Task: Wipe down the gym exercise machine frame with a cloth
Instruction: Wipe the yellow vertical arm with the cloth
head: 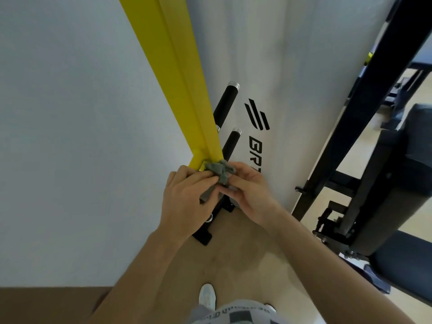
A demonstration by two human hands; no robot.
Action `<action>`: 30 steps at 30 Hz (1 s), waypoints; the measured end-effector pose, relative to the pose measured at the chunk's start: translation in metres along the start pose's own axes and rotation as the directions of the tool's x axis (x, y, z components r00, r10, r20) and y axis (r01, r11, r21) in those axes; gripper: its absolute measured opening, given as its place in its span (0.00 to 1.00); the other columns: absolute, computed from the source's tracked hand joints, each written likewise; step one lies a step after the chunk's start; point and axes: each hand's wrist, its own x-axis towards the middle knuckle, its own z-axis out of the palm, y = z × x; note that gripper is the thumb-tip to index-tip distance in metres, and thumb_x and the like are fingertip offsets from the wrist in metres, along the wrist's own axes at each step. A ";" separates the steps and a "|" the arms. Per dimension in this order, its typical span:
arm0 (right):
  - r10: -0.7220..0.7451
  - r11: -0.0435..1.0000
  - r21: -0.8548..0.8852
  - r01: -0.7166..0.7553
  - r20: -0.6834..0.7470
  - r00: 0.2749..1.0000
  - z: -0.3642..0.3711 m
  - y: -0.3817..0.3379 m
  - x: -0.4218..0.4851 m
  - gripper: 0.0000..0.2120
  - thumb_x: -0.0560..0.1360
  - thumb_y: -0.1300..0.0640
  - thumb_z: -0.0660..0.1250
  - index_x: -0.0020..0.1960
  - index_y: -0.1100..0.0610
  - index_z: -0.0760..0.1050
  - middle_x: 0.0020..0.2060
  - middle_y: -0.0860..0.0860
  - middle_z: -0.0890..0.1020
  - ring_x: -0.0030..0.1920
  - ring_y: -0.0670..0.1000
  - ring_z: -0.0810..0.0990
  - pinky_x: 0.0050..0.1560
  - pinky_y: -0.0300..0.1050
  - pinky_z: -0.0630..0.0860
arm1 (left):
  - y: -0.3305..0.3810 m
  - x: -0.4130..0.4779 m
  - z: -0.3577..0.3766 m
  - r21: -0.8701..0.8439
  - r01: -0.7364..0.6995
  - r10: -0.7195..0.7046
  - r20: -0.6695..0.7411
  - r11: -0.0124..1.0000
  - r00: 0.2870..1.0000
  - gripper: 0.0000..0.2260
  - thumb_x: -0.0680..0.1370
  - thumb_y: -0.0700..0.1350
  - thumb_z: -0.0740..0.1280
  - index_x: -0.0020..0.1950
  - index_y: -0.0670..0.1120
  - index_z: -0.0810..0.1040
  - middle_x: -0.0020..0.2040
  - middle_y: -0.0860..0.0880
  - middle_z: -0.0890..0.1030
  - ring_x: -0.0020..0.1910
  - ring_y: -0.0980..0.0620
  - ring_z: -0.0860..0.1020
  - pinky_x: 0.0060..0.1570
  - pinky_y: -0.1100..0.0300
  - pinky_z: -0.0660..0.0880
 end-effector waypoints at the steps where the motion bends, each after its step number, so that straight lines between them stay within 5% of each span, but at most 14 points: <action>1: -0.039 0.999 -0.021 0.038 -0.025 0.999 -0.001 -0.003 -0.001 0.12 0.78 0.70 0.64 0.60 0.64 0.77 0.58 0.61 0.82 0.59 0.59 0.82 0.59 0.54 0.81 | -0.001 -0.002 -0.005 -0.045 0.000 -0.001 -0.022 0.999 1.000 0.10 0.77 0.48 0.70 0.53 0.44 0.87 0.51 0.50 0.87 0.48 0.49 0.80 0.48 0.56 0.76; 5: -0.300 0.934 -0.254 0.251 -0.176 0.937 -0.003 -0.020 0.003 0.11 0.77 0.73 0.66 0.54 0.62 0.81 0.54 0.61 0.84 0.55 0.58 0.84 0.54 0.50 0.83 | -0.007 -0.004 -0.021 -0.198 0.276 -0.300 -0.106 0.941 0.948 0.09 0.77 0.43 0.74 0.57 0.44 0.84 0.55 0.49 0.84 0.48 0.55 0.79 0.47 0.68 0.75; 10: -0.470 0.734 -0.607 0.303 -0.133 0.872 0.011 -0.025 0.023 0.17 0.76 0.69 0.70 0.64 0.60 0.79 0.54 0.49 0.83 0.54 0.44 0.83 0.60 0.44 0.80 | -0.007 -0.003 -0.018 -0.389 0.515 -0.516 0.113 0.763 0.849 0.21 0.76 0.56 0.67 0.65 0.48 0.81 0.51 0.56 0.83 0.44 0.58 0.82 0.42 0.73 0.77; 12: -0.456 0.663 -0.690 0.290 -0.065 0.888 0.015 -0.019 0.031 0.21 0.77 0.68 0.69 0.70 0.59 0.75 0.56 0.46 0.81 0.56 0.39 0.80 0.62 0.40 0.78 | -0.005 -0.005 -0.016 -0.411 0.514 -0.522 0.103 0.753 0.847 0.20 0.76 0.56 0.67 0.64 0.48 0.82 0.48 0.57 0.83 0.43 0.64 0.82 0.41 0.76 0.75; 18: -0.217 0.661 -0.732 0.166 0.025 0.976 -0.007 -0.001 0.034 0.26 0.81 0.66 0.64 0.77 0.56 0.65 0.62 0.44 0.77 0.60 0.35 0.77 0.59 0.33 0.76 | -0.012 -0.008 -0.015 -0.454 0.533 -0.549 0.109 0.714 0.828 0.13 0.76 0.55 0.68 0.60 0.57 0.79 0.45 0.57 0.83 0.47 0.66 0.80 0.42 0.75 0.76; 23: -0.006 0.726 -0.687 0.029 0.035 0.999 -0.008 -0.014 0.031 0.28 0.81 0.65 0.63 0.78 0.51 0.63 0.62 0.50 0.76 0.62 0.53 0.79 0.57 0.55 0.82 | -0.017 -0.013 -0.015 -0.471 0.520 -0.539 0.108 0.713 0.836 0.14 0.77 0.55 0.68 0.61 0.55 0.80 0.46 0.54 0.85 0.48 0.62 0.81 0.41 0.73 0.77; 30: -0.146 0.669 -0.731 0.134 0.048 0.988 0.015 -0.040 0.032 0.23 0.80 0.65 0.66 0.74 0.57 0.70 0.61 0.56 0.78 0.52 0.56 0.85 0.50 0.54 0.84 | -0.015 -0.014 -0.013 -0.515 0.521 -0.535 0.137 0.680 0.834 0.15 0.75 0.57 0.67 0.61 0.57 0.79 0.47 0.56 0.84 0.48 0.61 0.81 0.44 0.71 0.78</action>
